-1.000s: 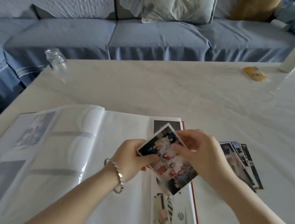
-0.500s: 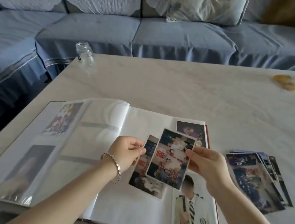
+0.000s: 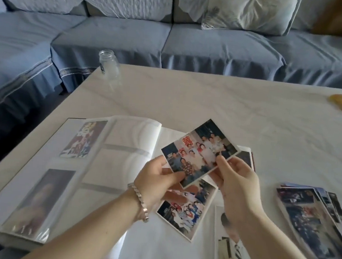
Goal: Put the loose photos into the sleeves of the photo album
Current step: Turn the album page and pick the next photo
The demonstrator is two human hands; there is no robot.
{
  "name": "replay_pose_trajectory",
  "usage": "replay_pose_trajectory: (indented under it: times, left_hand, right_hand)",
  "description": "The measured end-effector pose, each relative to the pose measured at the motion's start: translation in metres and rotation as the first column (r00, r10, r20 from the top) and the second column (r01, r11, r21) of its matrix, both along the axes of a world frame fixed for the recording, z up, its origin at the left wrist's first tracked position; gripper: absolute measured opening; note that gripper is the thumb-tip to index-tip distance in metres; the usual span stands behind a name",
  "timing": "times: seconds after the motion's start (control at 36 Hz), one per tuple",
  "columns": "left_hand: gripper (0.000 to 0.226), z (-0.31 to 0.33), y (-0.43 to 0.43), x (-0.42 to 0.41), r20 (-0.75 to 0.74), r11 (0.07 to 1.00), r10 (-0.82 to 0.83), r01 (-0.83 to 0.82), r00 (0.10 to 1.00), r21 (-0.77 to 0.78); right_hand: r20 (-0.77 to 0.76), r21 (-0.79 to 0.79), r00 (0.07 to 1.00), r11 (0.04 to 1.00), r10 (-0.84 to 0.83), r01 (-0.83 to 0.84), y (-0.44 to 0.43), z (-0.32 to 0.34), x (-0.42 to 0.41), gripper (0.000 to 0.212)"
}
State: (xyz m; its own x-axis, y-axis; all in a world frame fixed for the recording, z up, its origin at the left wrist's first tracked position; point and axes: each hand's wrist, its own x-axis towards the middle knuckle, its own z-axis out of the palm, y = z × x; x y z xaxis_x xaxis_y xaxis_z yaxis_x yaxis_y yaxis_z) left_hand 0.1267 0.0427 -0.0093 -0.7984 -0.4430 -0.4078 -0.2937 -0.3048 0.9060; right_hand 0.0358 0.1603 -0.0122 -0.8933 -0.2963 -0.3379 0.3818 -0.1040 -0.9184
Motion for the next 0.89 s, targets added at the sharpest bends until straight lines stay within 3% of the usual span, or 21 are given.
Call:
replay_pose_trajectory:
  times: [0.08,0.14,0.19,0.31,0.39,0.47,0.53,0.58,0.64,0.78,0.89]
  left_hand:
    - [0.013,-0.005,-0.023,0.008,-0.026,0.963,0.183,-0.184,0.983,-0.196]
    - [0.012,-0.010,-0.045,0.017,-0.045,0.858,0.317,-0.306,0.947,-0.413]
    - [0.010,-0.014,-0.069,0.026,-0.083,0.750,0.430,-0.407,0.899,-0.521]
    - [0.016,-0.023,-0.120,0.044,-0.194,0.598,0.606,-0.602,0.772,-0.529]
    - [0.035,-0.030,-0.151,0.057,-0.214,0.558,0.679,-0.683,0.702,-0.471]
    - [0.049,-0.034,-0.173,0.069,-0.205,0.544,0.686,-0.679,0.698,-0.493]
    - [0.052,-0.036,-0.183,0.073,-0.213,0.533,0.674,-0.665,0.707,-0.522]
    - [0.052,-0.040,-0.190,0.074,-0.200,0.524,0.655,-0.628,0.729,-0.575]
    - [0.054,-0.044,-0.195,0.073,-0.175,0.523,0.641,-0.593,0.747,-0.613]
    - [0.055,-0.049,-0.207,0.074,-0.150,0.545,0.621,-0.561,0.770,-0.623]
    - [0.050,-0.051,-0.214,0.076,-0.180,0.476,0.631,-0.560,0.754,-0.678]
  right_hand:
    - [-0.139,0.135,0.981,0.984,0.135,-0.116,-0.023,-0.006,0.008,0.008]
    - [-0.281,0.291,0.919,0.937,0.277,-0.193,-0.037,-0.013,0.012,0.020]
    - [-0.374,0.477,0.811,0.843,0.450,-0.248,-0.051,-0.022,0.014,0.036]
    - [-0.476,0.719,0.512,0.651,0.715,-0.241,-0.087,-0.029,0.021,0.050]
    - [-0.449,0.829,0.280,0.512,0.849,-0.223,-0.117,-0.033,0.025,0.064]
    - [-0.364,0.907,0.149,0.387,0.919,-0.168,-0.135,-0.045,0.029,0.110]
    - [-0.364,0.921,0.133,0.377,0.922,-0.095,-0.141,-0.054,0.032,0.114]
    - [-0.386,0.921,0.107,0.389,0.916,-0.006,-0.143,-0.059,0.033,0.089]
    - [-0.363,0.931,0.150,0.364,0.920,0.023,-0.144,-0.062,0.033,0.070]
    - [-0.369,0.929,0.156,0.360,0.916,0.083,-0.143,-0.069,0.035,0.066]
    - [-0.356,0.934,0.175,0.342,0.918,0.102,-0.144,-0.070,0.036,0.066]
